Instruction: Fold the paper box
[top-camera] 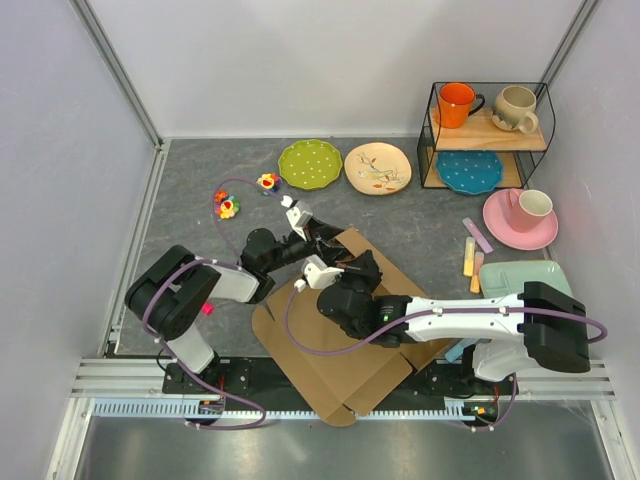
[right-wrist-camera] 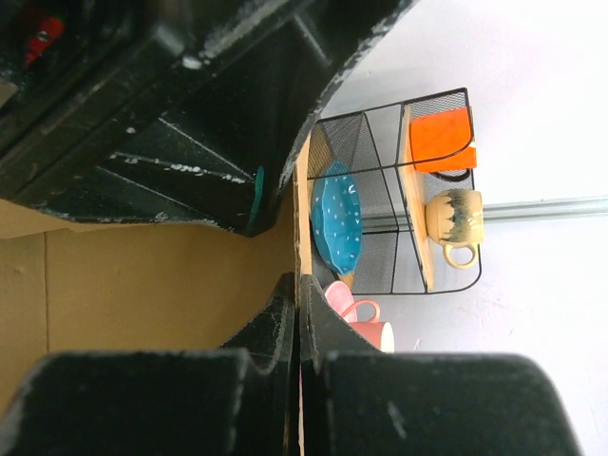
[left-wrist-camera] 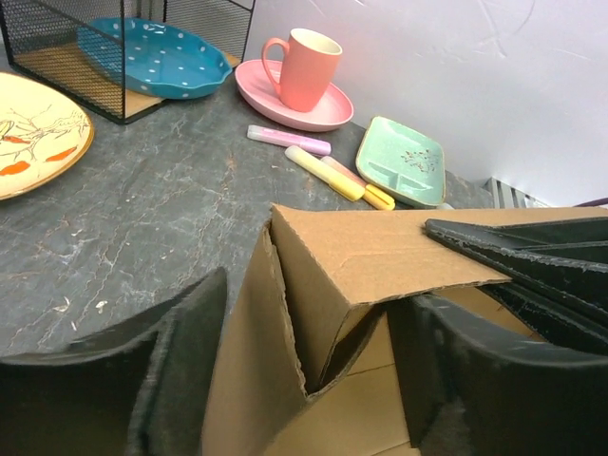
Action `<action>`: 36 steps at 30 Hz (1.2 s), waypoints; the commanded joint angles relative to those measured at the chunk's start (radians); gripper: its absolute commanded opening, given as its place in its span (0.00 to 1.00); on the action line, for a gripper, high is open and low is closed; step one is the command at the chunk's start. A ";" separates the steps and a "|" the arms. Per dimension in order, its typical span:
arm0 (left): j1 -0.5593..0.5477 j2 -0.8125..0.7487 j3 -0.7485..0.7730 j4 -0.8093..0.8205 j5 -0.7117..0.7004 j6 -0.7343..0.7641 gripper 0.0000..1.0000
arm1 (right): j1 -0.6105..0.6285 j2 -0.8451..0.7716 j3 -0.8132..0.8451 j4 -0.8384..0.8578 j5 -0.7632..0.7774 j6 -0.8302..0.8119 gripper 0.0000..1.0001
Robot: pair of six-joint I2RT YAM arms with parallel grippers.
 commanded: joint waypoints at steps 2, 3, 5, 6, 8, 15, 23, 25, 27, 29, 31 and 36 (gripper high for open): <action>0.015 -0.048 -0.042 0.183 -0.040 0.056 0.80 | 0.007 -0.007 -0.030 -0.034 -0.163 0.073 0.00; 0.016 -0.083 -0.050 0.177 -0.054 0.064 0.82 | 0.004 -0.013 -0.031 -0.033 -0.165 0.074 0.00; 0.021 -0.120 -0.069 0.156 -0.089 0.067 0.83 | -0.002 -0.013 -0.036 -0.033 -0.169 0.074 0.00; 0.028 -0.137 -0.073 0.149 -0.098 0.066 0.84 | -0.004 -0.015 -0.036 -0.031 -0.169 0.074 0.00; 0.039 -0.192 -0.096 0.126 -0.120 0.067 0.84 | -0.008 -0.015 -0.035 -0.030 -0.174 0.076 0.00; 0.064 -0.347 -0.150 -0.019 -0.177 0.124 0.86 | -0.011 -0.008 -0.030 -0.022 -0.178 0.079 0.00; 0.064 -0.340 -0.138 -0.234 -0.241 0.190 0.75 | -0.013 -0.008 -0.027 -0.023 -0.180 0.082 0.00; 0.064 -0.311 -0.145 -0.184 -0.191 0.178 0.75 | -0.013 -0.013 -0.025 -0.023 -0.183 0.080 0.00; 0.064 -0.278 -0.142 -0.171 -0.171 0.153 0.79 | -0.013 -0.013 -0.024 -0.023 -0.181 0.082 0.00; 0.064 -0.263 -0.147 -0.144 -0.163 0.145 0.80 | -0.013 -0.015 -0.022 -0.025 -0.183 0.082 0.00; 0.064 -0.246 -0.144 -0.148 -0.157 0.148 0.80 | -0.011 -0.015 -0.022 -0.026 -0.186 0.083 0.00; 0.065 -0.209 -0.138 -0.141 -0.170 0.153 0.73 | -0.013 -0.018 -0.022 -0.025 -0.185 0.085 0.00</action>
